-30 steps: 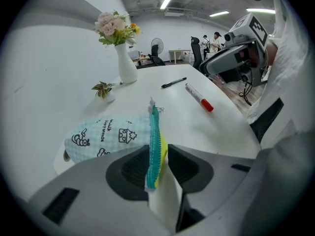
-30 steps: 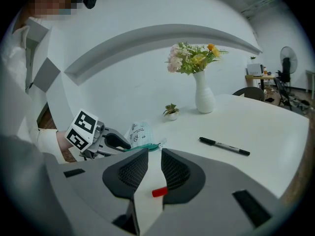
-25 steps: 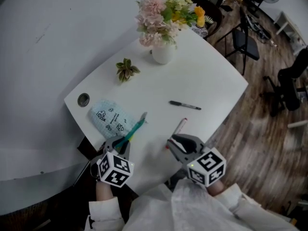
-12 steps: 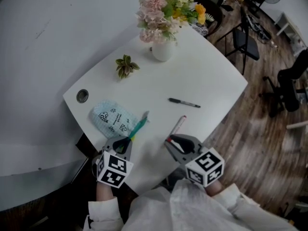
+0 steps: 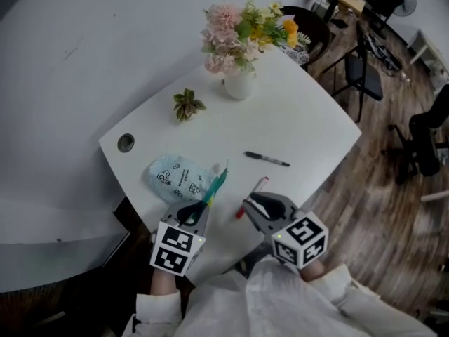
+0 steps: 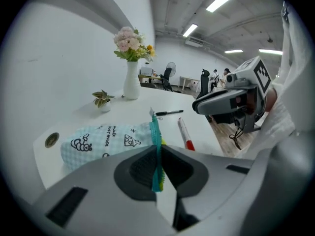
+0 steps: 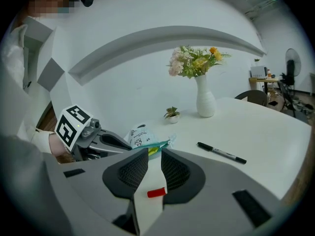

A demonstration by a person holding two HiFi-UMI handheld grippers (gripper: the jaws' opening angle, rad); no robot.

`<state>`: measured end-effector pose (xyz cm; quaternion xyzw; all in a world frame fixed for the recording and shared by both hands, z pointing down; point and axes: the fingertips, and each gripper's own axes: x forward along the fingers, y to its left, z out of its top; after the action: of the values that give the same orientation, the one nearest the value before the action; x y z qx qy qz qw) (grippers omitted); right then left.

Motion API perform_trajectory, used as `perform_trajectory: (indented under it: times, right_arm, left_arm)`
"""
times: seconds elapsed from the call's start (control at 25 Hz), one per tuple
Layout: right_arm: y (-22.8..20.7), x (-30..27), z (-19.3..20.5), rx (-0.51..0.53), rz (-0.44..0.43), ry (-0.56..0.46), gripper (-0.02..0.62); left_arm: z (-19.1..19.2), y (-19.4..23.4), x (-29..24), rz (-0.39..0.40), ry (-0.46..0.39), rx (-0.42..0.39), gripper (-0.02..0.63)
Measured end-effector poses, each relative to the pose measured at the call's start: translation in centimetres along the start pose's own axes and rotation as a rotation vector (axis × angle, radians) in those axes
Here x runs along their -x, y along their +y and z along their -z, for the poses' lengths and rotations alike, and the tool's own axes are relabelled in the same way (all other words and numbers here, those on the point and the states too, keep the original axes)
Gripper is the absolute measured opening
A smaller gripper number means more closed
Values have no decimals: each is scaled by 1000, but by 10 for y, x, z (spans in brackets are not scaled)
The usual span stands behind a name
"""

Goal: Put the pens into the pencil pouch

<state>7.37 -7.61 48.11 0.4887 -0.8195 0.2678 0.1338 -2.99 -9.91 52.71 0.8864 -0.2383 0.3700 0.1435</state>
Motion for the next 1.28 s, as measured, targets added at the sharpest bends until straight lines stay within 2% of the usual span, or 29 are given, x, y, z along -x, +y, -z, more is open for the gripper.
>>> perform_trajectory:
  times: [0.28,0.48,0.76,0.96,1.28]
  right_arm:
    - [-2,1,-11,37,-30,-9,78]
    - [-4,1,-19,51,-41,-22,78]
    - [-8,0,-29,69,-49,-40,77]
    - [-7,-2,-34,81,-65,-42,78]
    - [-8,-6,-39,96,-79,-37,78]
  left_arm:
    - [-27,-15,5,28,-87,99,31]
    - [-46,-21,16,90,-161,189,31]
    - [-73,-19,33,97,-257,233,31]
    - [-90,-19,46,121,-349,303,31]
    - [-105,-8,65,91,-438,371,31]
